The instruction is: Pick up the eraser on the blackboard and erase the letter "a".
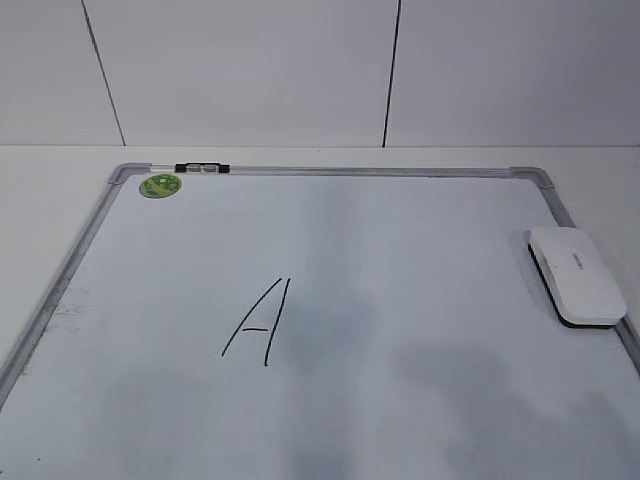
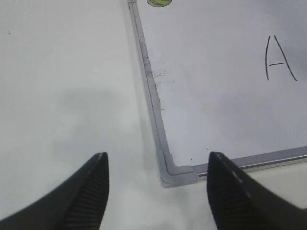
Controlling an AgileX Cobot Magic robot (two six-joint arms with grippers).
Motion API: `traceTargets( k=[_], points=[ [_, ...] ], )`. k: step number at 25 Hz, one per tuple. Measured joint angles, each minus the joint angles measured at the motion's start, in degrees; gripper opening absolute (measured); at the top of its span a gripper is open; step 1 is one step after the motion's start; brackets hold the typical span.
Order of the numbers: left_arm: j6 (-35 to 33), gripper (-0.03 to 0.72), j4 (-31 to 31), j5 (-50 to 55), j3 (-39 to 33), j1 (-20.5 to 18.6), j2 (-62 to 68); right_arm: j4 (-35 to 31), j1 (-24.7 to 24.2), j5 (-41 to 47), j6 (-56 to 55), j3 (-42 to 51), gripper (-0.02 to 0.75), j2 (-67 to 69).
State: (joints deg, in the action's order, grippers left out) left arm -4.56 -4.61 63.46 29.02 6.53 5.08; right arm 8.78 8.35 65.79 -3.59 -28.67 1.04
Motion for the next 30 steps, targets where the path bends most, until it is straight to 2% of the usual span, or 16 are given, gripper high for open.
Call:
traceTargets(
  k=[21,30],
  points=[
    [0.0,0.473,0.0,0.0,0.0,0.0,-0.08,0.0,0.0,-0.1,0.0,0.0,0.559,-0.62],
    [0.0,0.445,0.02,0.0,-0.11,0.0,-4.46,0.09,0.0,-0.04,0.0,0.0,0.559,-2.0]
  ],
)
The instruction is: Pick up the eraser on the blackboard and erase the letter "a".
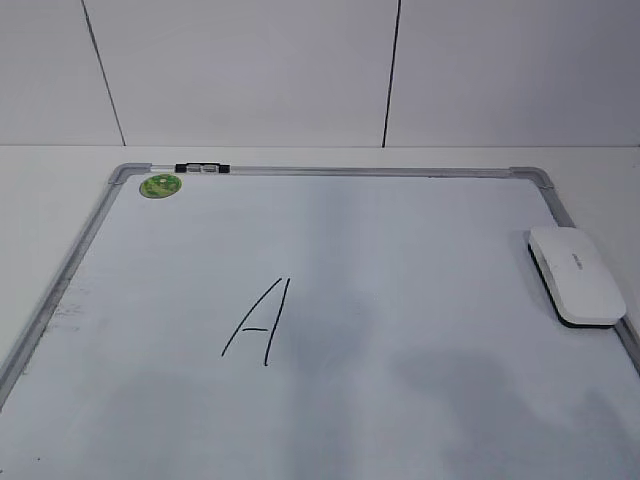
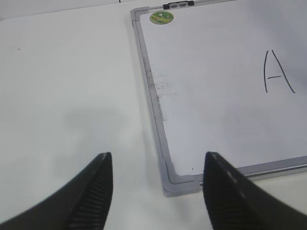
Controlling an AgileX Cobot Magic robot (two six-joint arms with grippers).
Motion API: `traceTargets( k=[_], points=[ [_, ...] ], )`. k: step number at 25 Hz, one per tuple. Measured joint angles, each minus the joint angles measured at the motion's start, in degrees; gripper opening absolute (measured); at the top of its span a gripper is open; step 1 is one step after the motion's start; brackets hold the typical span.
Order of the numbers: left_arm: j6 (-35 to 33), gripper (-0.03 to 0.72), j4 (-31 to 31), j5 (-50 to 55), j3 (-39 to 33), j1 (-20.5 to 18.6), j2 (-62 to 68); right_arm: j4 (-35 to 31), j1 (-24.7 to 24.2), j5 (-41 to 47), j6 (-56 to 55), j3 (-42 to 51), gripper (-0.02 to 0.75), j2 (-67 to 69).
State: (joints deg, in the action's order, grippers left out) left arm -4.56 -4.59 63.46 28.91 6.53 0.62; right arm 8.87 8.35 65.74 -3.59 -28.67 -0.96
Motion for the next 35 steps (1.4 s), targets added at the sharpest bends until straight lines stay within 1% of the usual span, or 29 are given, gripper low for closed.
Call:
traceTargets(
  k=[6,10,13,14,18,25,29,35],
  points=[
    [0.0,0.437,0.0,0.0,0.0,0.0,0.0,0.0,0.0,0.0,0.0,0.0,0.559,0.0],
    [0.0,0.433,0.0,0.0,0.0,-0.45,0.0,0.0,-1.74,0.0,0.0,0.0,0.559,0.0],
    [0.0,0.433,0.0,0.0,0.0,-1.31,0.0,0.0,-3.49,0.0,0.0,0.0,0.559,0.0],
    [0.0,0.433,0.0,0.0,0.0,-2.4,0.0,0.0,-4.02,0.0,0.0,0.0,0.559,0.0],
    [0.0,0.433,0.0,0.0,0.0,-4.35,0.0,0.0,-5.7,0.0,0.0,0.0,0.559,0.0],
    [0.0,0.433,0.0,0.0,0.0,-6.93,0.0,0.0,-9.92,0.0,0.0,0.0,0.559,0.0],
    [0.0,0.433,0.0,0.0,0.0,-7.78,0.0,0.0,-10.95,0.0,0.0,0.0,0.559,0.0],
    [0.0,0.433,0.0,0.0,0.0,-7.86,0.0,0.0,-11.05,0.0,0.0,0.0,0.559,0.0]
  ],
)
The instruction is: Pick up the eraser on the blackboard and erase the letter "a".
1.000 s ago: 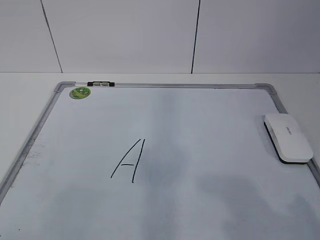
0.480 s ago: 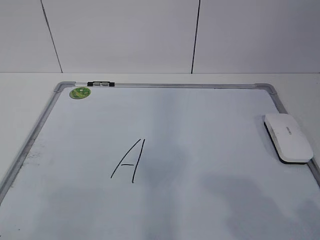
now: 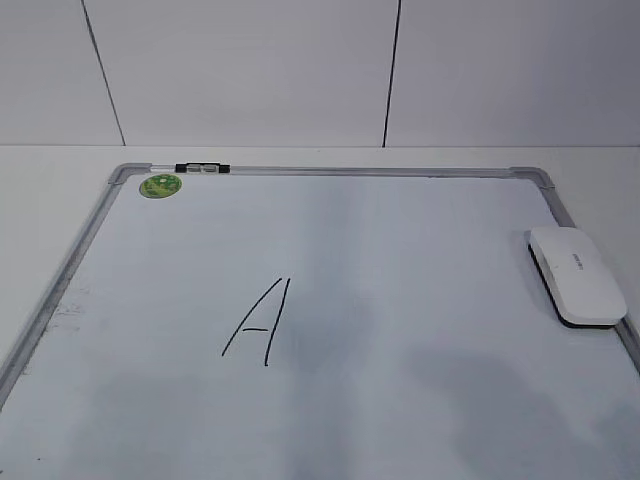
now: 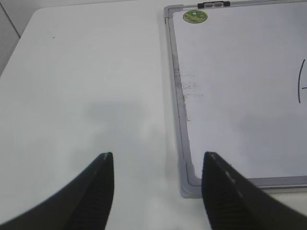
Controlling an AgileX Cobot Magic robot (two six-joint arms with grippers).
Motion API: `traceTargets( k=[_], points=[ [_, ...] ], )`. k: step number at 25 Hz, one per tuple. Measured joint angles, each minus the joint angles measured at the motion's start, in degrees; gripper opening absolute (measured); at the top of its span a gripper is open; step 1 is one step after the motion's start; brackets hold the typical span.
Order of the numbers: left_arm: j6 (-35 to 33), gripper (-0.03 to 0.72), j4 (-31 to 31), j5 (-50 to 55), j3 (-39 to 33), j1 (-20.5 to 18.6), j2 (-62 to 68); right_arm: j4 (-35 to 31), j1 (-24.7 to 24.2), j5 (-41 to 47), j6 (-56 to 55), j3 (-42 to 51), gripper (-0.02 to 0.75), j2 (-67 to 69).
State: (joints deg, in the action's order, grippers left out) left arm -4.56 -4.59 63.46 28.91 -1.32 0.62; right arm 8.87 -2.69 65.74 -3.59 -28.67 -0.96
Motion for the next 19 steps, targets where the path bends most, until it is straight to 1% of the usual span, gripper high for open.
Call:
traceTargets(
  k=[19],
  points=[
    [0.0,0.433,0.0,0.0,0.0,0.0,0.0,0.0,0.0,0.0,0.0,0.0,0.559,0.0]
  ],
)
